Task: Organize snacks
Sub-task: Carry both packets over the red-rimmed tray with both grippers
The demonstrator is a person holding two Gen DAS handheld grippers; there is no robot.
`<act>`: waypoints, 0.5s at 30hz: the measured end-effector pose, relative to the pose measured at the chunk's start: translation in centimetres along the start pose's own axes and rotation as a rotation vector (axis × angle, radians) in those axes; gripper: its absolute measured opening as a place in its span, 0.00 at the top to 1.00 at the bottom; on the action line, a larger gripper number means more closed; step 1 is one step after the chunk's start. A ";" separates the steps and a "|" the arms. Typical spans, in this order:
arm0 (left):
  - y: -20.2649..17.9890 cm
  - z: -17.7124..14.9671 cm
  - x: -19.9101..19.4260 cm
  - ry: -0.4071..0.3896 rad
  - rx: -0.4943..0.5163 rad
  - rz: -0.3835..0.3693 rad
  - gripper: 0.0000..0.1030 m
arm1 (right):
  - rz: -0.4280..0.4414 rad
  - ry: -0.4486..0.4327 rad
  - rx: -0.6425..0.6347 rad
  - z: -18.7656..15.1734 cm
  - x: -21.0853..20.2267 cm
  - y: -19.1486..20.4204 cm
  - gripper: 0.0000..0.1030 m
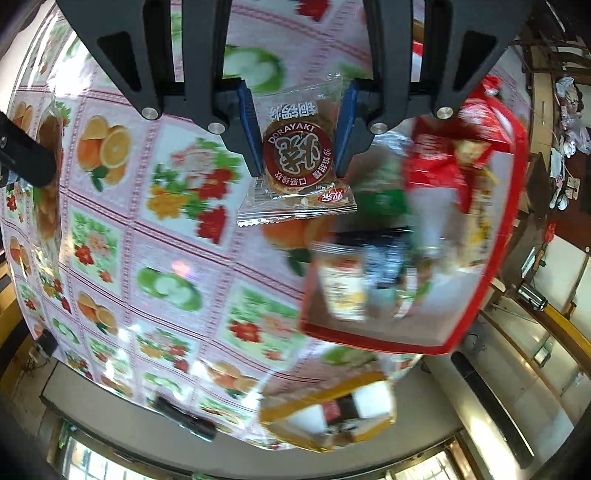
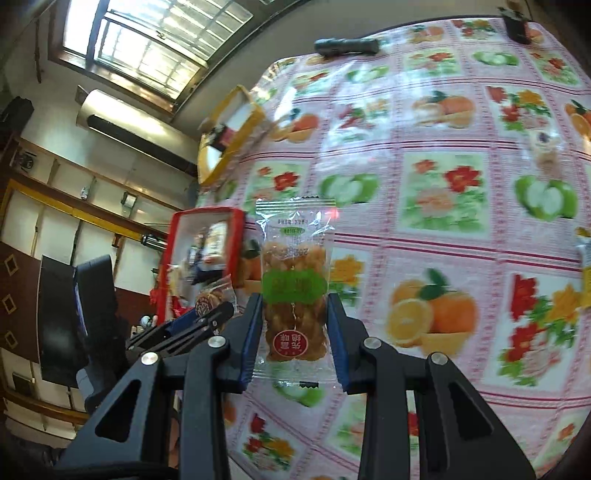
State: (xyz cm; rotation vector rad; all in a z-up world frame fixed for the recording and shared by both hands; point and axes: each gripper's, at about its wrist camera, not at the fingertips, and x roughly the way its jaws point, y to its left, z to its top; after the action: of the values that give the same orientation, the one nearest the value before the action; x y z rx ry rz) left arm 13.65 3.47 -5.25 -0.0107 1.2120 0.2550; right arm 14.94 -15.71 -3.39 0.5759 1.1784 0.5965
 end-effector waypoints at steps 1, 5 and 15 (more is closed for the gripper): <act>0.6 -0.1 -0.1 -0.001 -0.004 0.001 0.65 | 0.006 0.000 -0.007 0.0 0.5 0.9 0.65; 3.7 0.2 -0.5 -0.016 -0.011 0.008 0.65 | 0.040 0.002 -0.027 0.1 2.0 4.2 0.65; 9.9 1.7 0.3 -0.031 -0.031 0.022 0.65 | 0.098 0.015 -0.074 0.9 6.9 11.0 0.65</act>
State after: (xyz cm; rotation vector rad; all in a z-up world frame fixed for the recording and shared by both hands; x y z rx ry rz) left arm 13.36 13.35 -3.66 -0.0206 1.1777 0.2925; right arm 16.26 -3.13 -0.17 0.5690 1.1424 0.7263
